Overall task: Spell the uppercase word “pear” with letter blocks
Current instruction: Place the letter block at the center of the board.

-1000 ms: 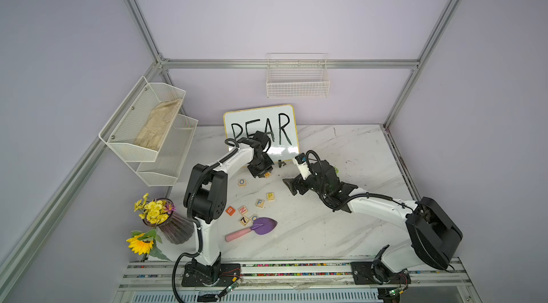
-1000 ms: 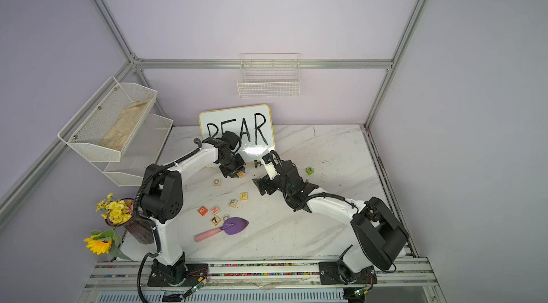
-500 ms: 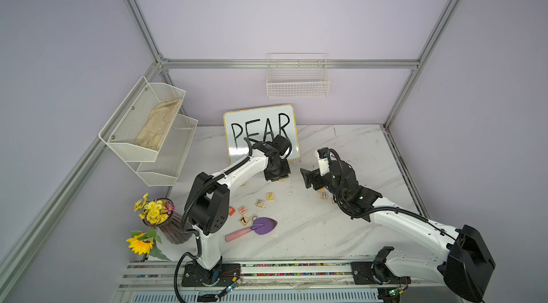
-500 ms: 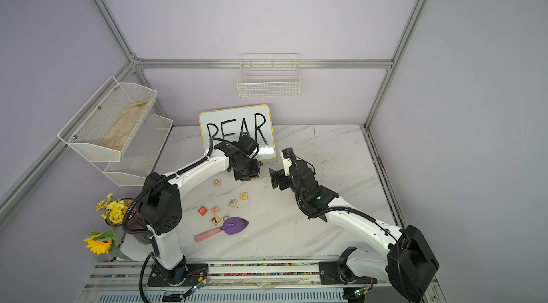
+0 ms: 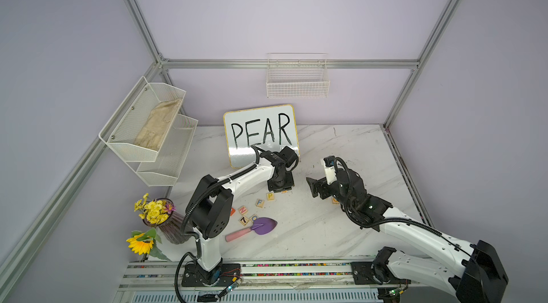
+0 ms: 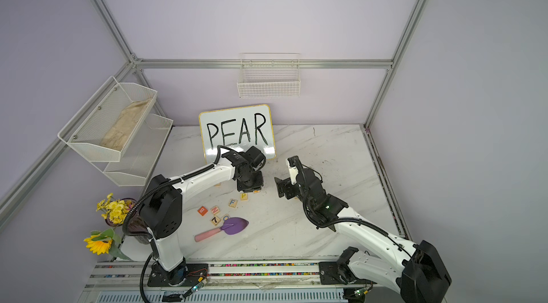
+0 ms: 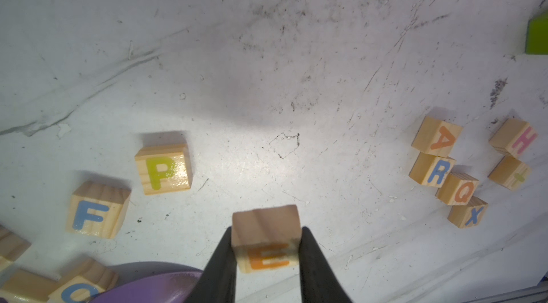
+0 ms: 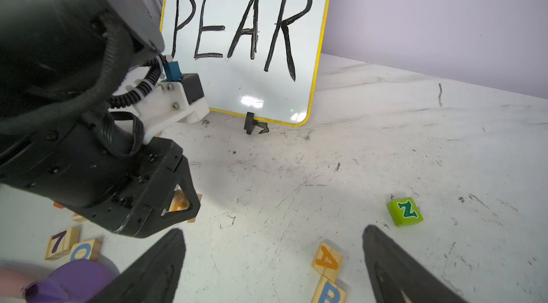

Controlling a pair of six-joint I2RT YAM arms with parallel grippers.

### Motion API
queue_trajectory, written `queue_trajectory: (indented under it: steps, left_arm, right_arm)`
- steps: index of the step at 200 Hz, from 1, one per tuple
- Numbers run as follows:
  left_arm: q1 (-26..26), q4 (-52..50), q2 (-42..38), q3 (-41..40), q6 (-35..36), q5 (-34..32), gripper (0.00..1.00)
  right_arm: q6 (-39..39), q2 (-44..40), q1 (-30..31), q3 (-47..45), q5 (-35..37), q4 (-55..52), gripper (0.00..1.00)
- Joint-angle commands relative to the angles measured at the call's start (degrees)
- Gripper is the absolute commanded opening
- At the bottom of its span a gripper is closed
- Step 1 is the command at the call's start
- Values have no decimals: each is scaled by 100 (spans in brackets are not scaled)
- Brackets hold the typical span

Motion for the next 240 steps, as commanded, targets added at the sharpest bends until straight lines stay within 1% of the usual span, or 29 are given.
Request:
queue_trajectory:
  steps: [1,40,100,144,240]
  left_arm:
    - [18,82,-39,-262,-109,-151,31]
    - [11,548,98,-585,-399,-84,31]
    - [11,555,264,-650,-431,-249,31]
    - [11,553,453,-576,-444,-339,31]
    - [68,371,622,-353,-223,-507,31]
  right_arm:
    - [83,-72,-7,-40,-66,-94,95]
    - [103,-80,-7,-67,-95,-98,95]
    - [81,56,-7,-27,-6,-130,95]
    - [-13,164,-7,-22,136,-128,95]
    - [-116,391,-7,30,107,-77,95]
